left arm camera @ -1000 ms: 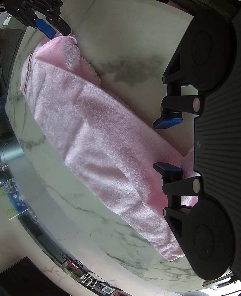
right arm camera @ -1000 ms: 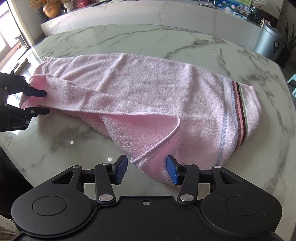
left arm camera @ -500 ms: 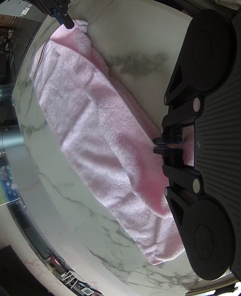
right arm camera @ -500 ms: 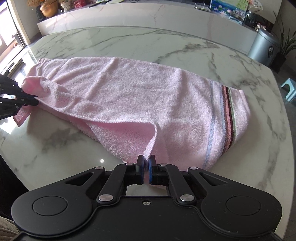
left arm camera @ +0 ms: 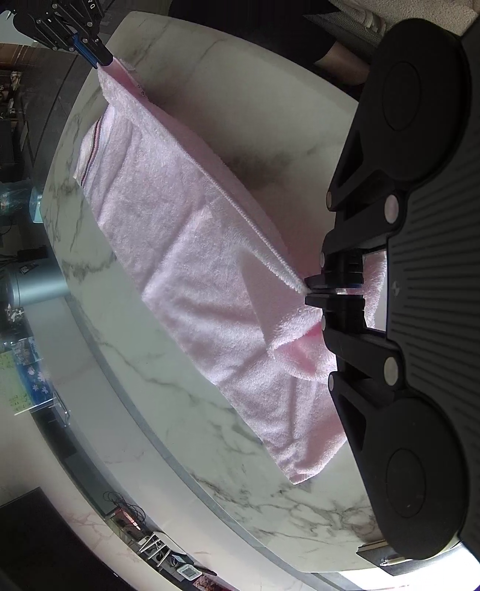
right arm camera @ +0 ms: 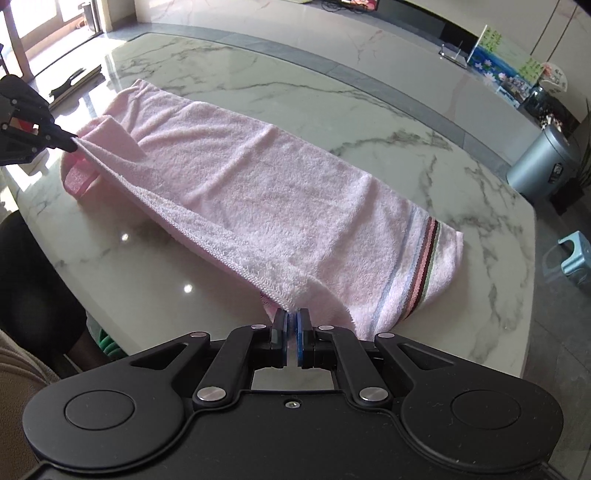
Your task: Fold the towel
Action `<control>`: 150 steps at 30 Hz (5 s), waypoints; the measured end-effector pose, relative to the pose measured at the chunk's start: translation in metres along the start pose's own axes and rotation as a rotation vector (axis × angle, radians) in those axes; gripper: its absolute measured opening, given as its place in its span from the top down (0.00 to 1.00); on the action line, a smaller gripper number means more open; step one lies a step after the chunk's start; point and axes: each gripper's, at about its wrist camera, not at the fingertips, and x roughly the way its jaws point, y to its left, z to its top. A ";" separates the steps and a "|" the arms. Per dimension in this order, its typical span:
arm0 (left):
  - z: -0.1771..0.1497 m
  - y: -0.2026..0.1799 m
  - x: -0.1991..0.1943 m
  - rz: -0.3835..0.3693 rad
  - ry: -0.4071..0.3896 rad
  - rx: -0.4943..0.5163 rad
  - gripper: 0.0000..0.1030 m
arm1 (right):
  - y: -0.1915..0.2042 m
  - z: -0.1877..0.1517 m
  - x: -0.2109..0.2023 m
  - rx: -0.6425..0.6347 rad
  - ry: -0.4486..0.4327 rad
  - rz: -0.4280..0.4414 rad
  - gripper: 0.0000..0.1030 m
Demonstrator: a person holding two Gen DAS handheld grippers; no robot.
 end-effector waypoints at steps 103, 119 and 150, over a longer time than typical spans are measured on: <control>0.042 -0.090 0.086 -0.155 0.258 -0.580 0.75 | 0.015 0.005 0.118 0.014 0.030 0.114 0.70; 0.033 -0.091 0.088 -0.158 0.250 -0.595 0.96 | 0.020 0.016 0.120 -0.080 0.086 0.146 0.70; 0.052 -0.109 0.091 -0.089 0.205 -0.443 0.96 | 0.053 0.149 0.156 -1.904 0.052 0.069 0.70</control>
